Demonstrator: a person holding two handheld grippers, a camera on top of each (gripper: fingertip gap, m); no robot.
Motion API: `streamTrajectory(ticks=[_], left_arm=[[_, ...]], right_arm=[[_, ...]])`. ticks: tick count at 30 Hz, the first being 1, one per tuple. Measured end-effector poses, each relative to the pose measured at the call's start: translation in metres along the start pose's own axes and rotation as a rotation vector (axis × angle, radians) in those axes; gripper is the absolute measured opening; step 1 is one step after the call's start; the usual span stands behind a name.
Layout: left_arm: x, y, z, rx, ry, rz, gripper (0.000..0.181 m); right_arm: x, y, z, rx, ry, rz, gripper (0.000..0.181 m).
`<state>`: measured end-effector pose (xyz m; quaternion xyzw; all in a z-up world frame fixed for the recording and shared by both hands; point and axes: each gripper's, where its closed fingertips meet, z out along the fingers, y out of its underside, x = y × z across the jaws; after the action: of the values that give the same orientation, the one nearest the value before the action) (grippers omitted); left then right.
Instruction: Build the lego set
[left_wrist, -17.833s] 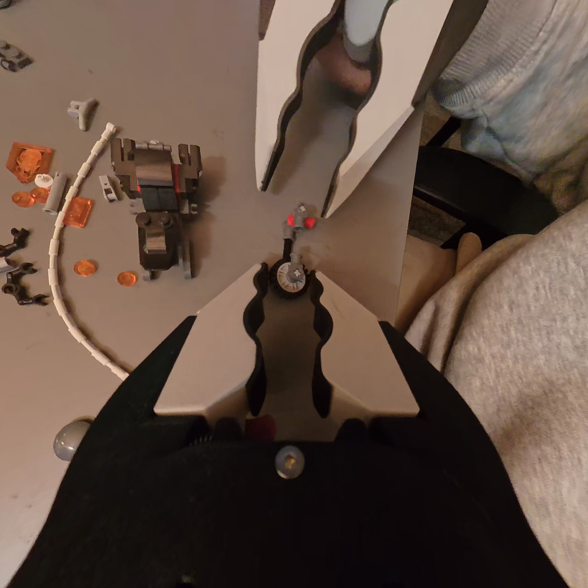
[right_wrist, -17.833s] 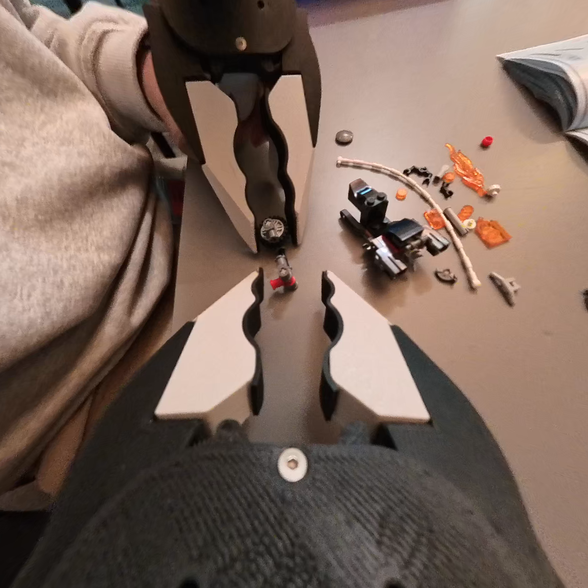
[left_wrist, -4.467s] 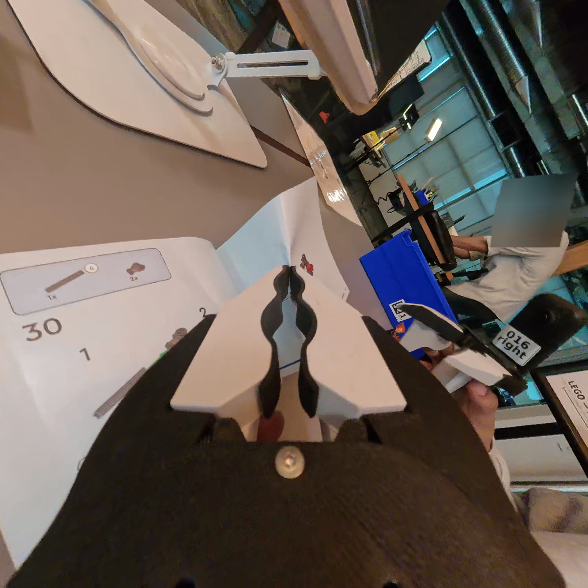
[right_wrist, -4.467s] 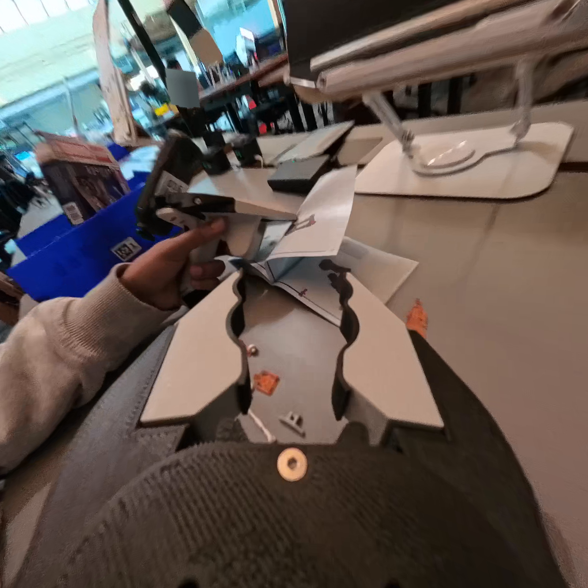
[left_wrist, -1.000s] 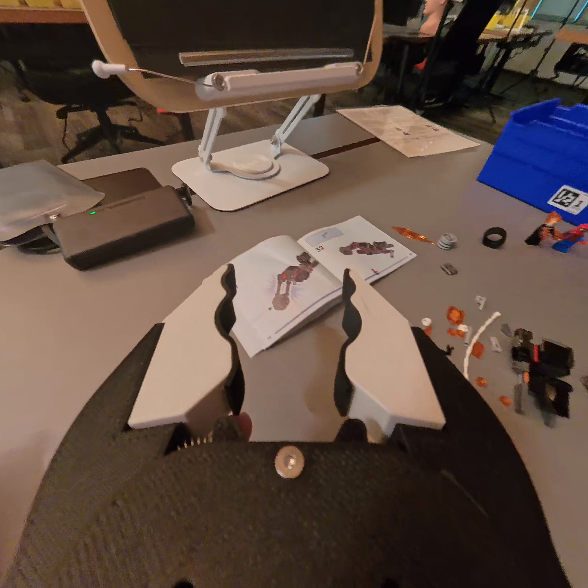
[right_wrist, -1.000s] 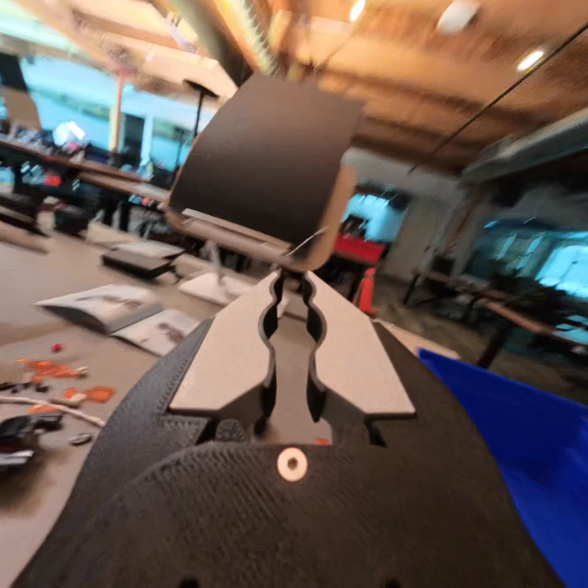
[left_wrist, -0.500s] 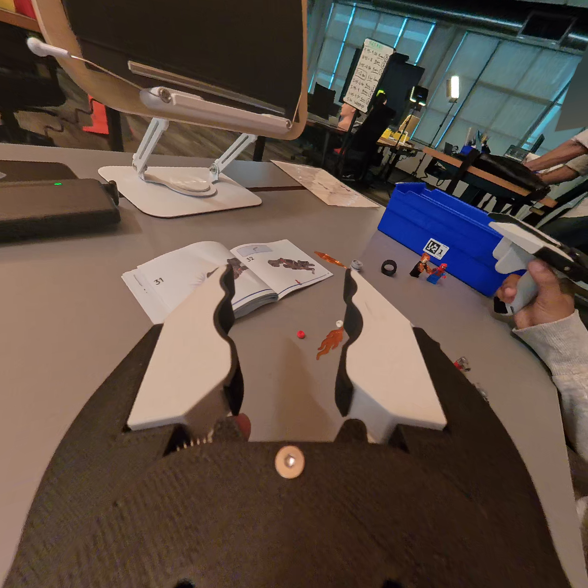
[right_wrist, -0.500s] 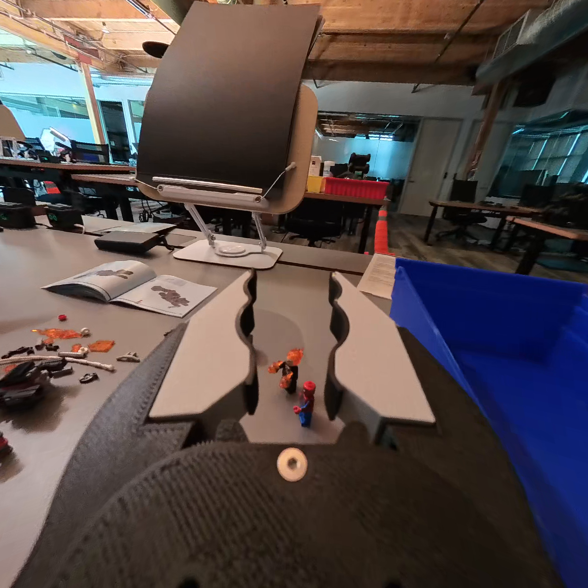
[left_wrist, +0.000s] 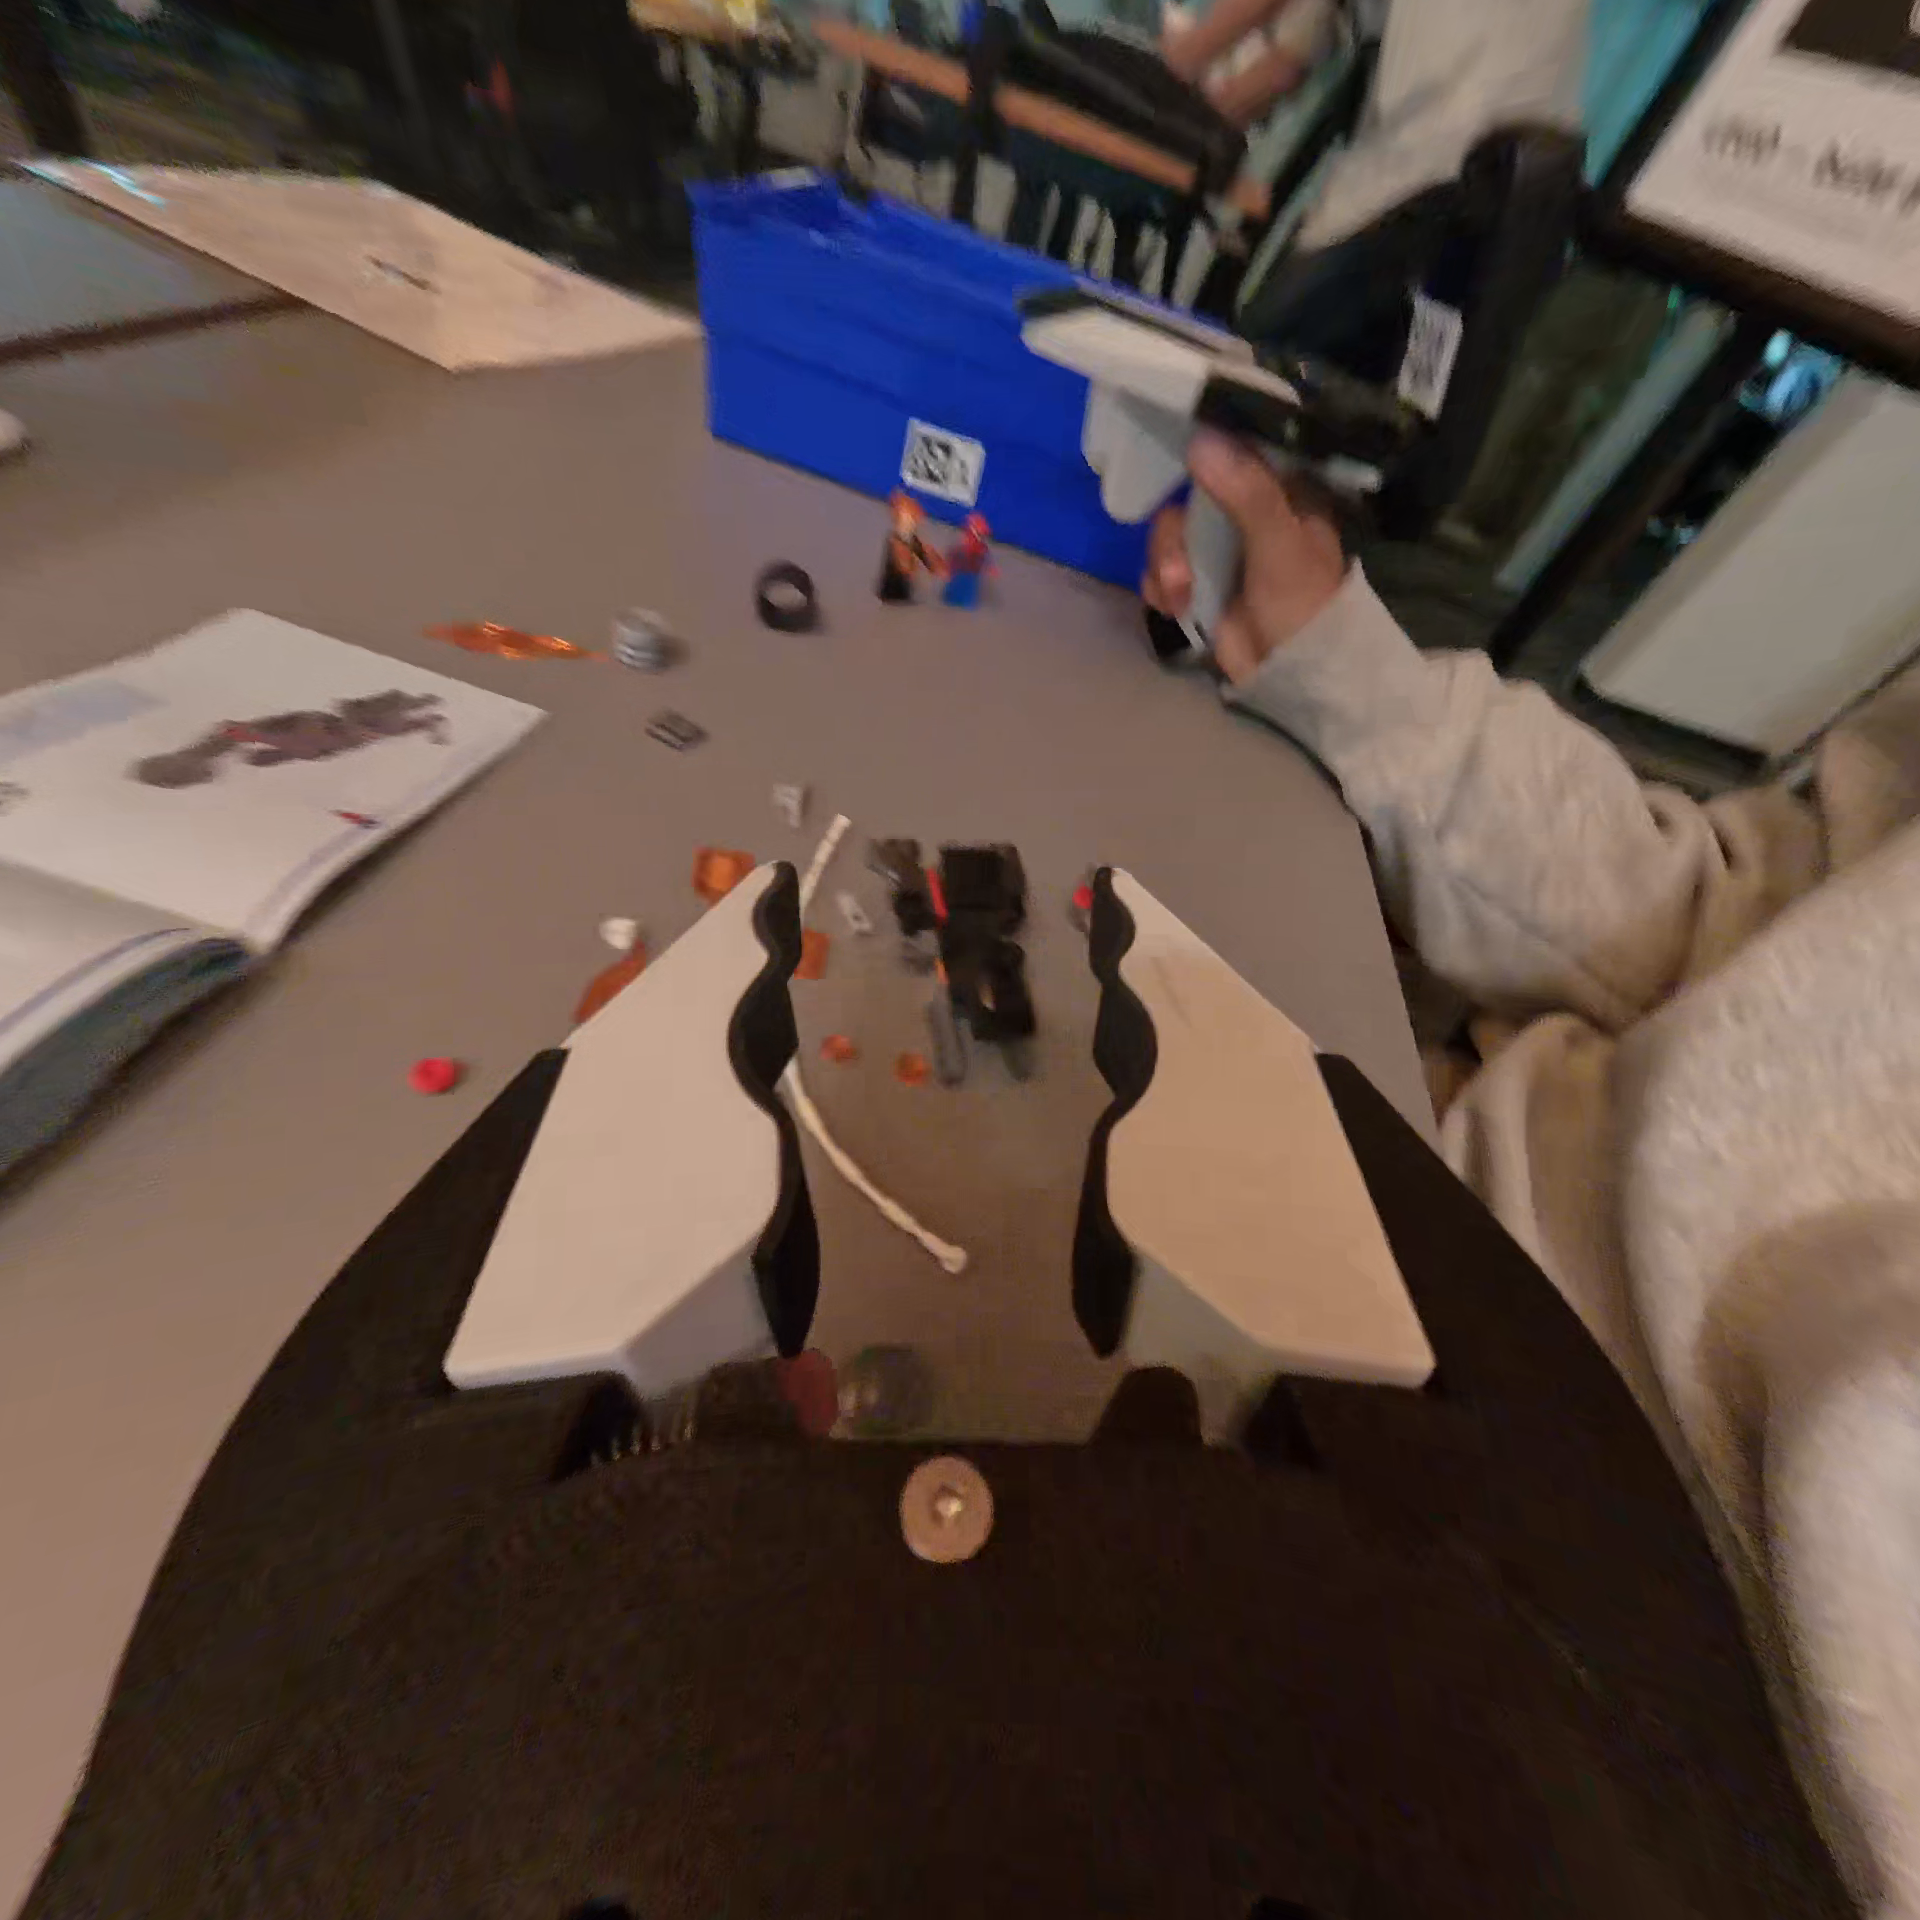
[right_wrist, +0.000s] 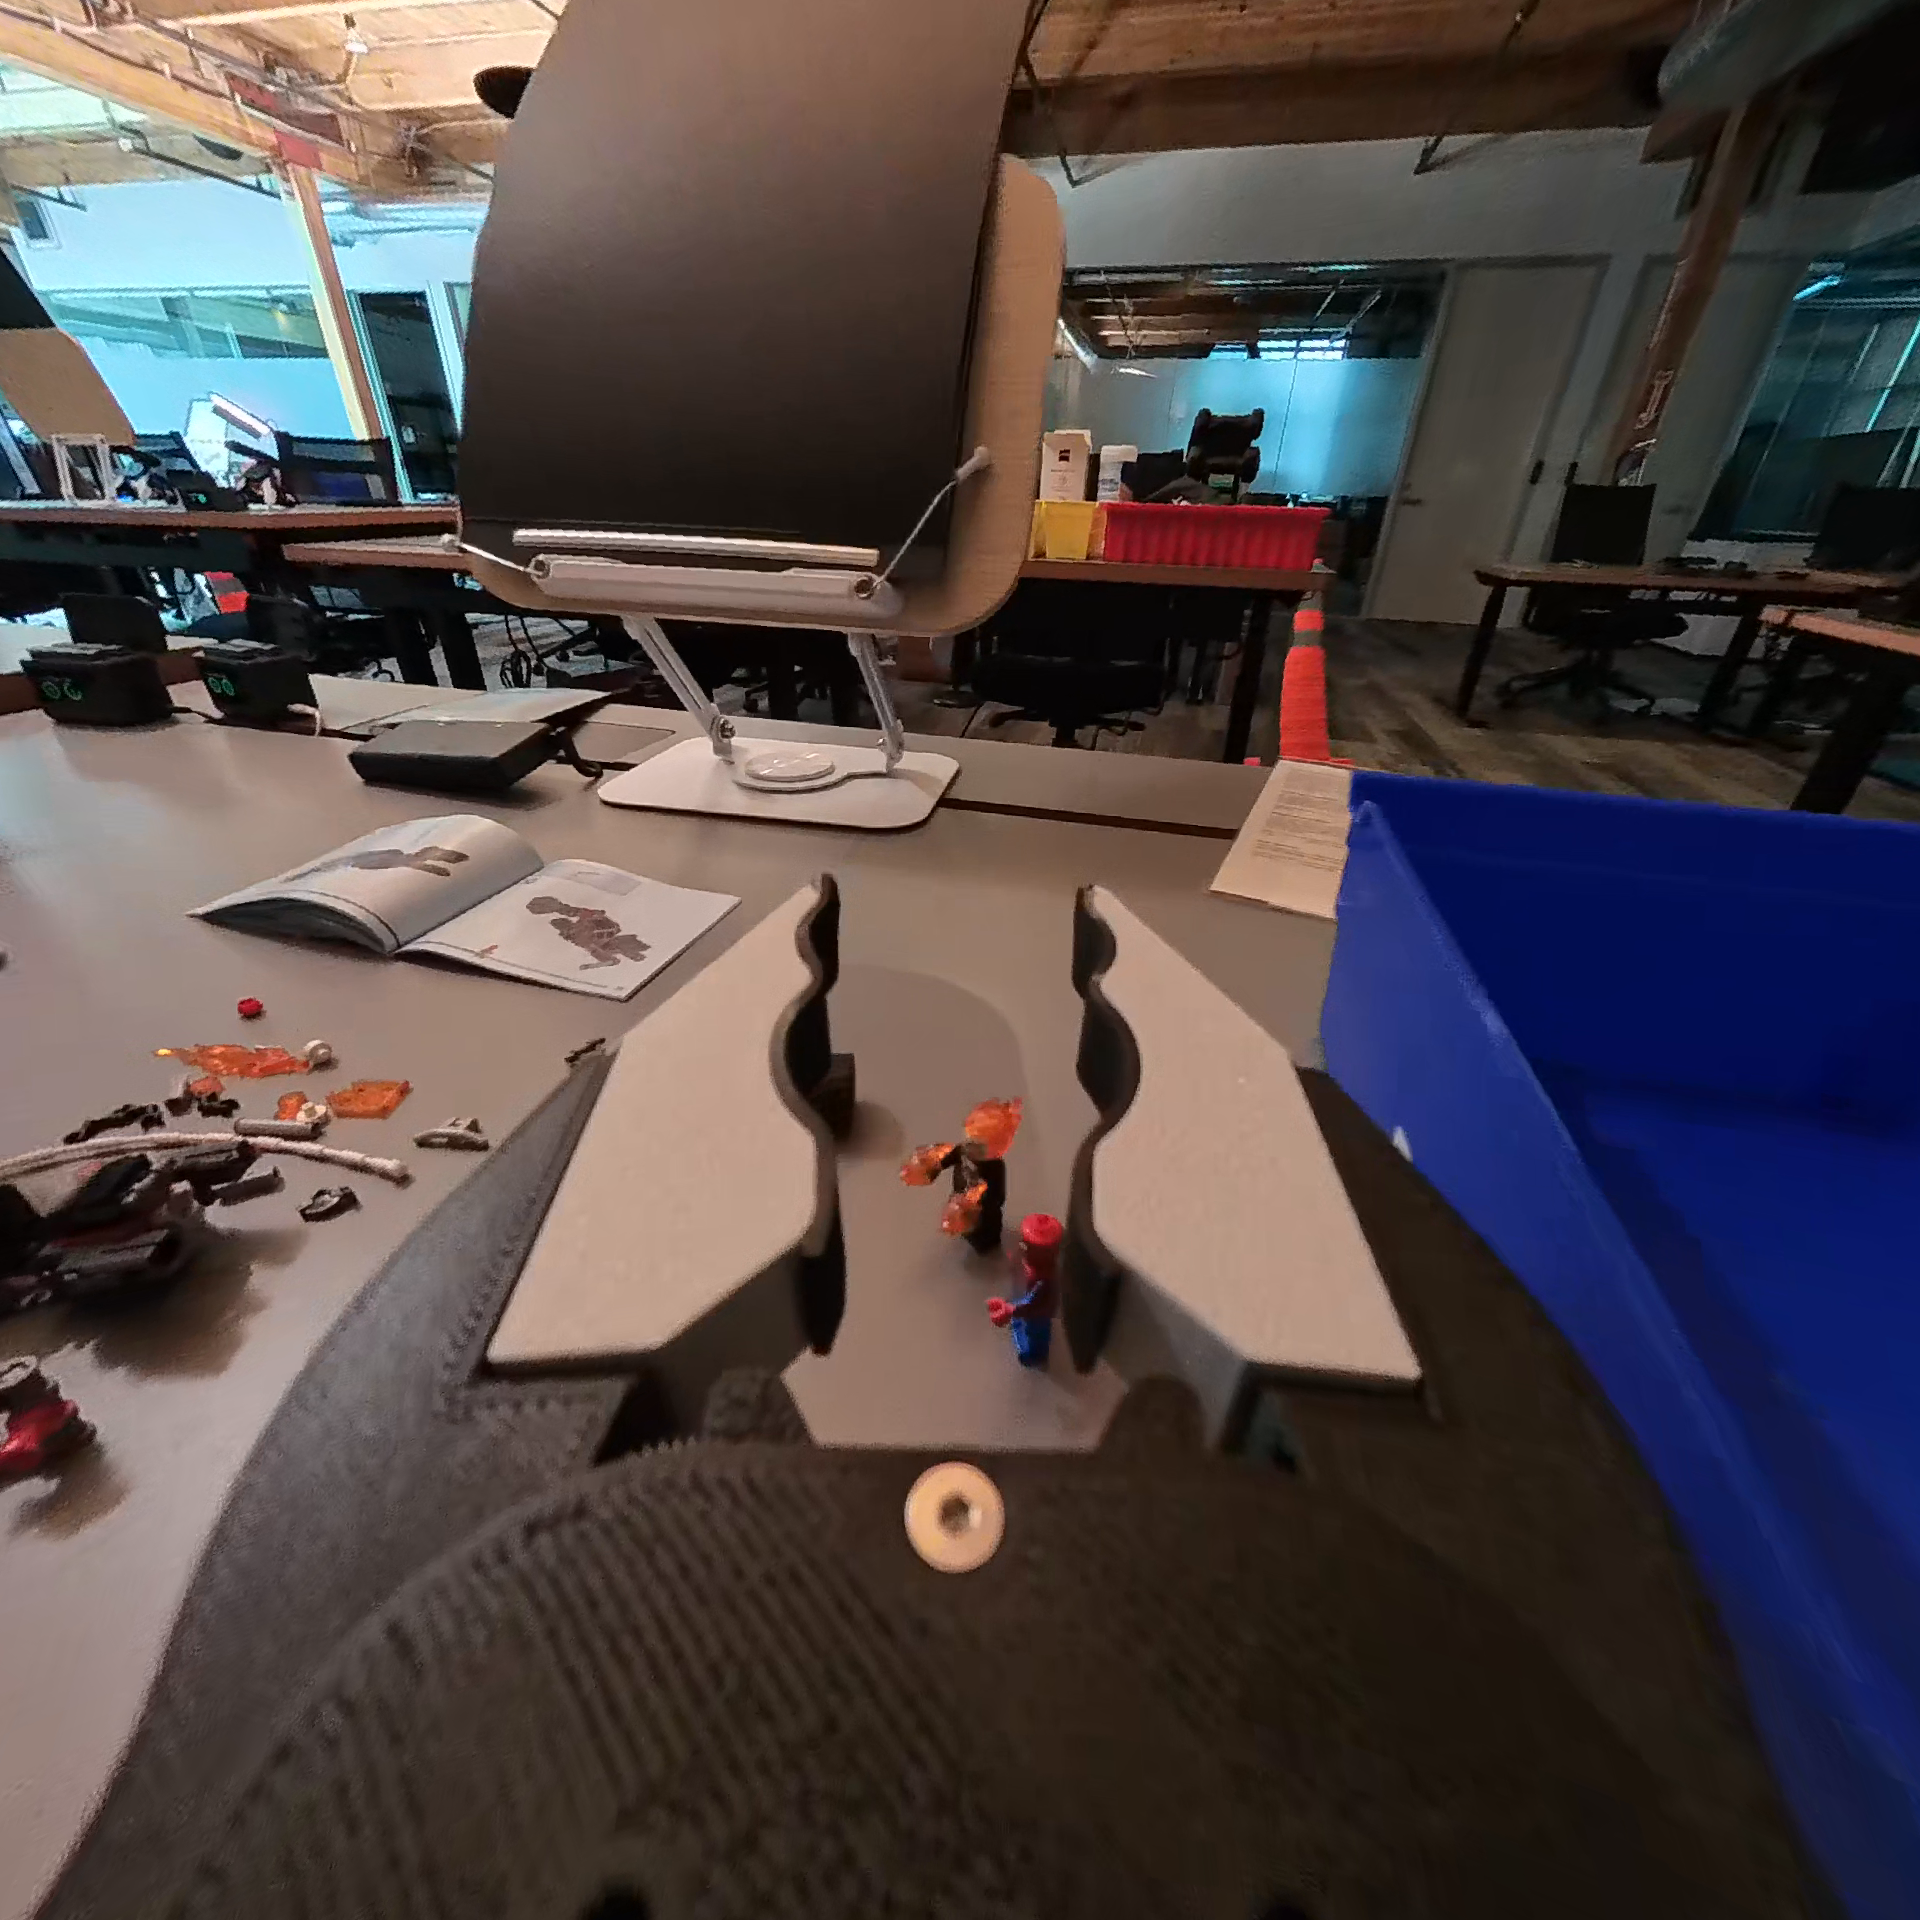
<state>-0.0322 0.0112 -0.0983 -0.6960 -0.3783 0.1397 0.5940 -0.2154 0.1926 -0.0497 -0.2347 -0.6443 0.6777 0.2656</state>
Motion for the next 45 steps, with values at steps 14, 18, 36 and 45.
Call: streamTrajectory(ticks=[14,18,36,45], left_arm=[[0.011,0.029,0.026,-0.204,0.000,0.031,0.055],[0.010,0.028,0.025,-0.194,0.004,0.023,0.055],[0.010,0.026,0.024,-0.185,0.025,-0.008,0.054],[0.010,0.025,0.022,-0.172,0.024,-0.010,0.054]], right_arm=[[-0.019,0.009,0.005,-0.054,-0.040,-0.102,0.043],[-0.018,0.009,0.005,-0.049,-0.045,-0.082,0.044],[-0.031,0.019,0.012,-0.096,-0.116,-0.098,0.046],[-0.116,0.029,-0.001,-0.129,-0.552,-0.184,0.030]])
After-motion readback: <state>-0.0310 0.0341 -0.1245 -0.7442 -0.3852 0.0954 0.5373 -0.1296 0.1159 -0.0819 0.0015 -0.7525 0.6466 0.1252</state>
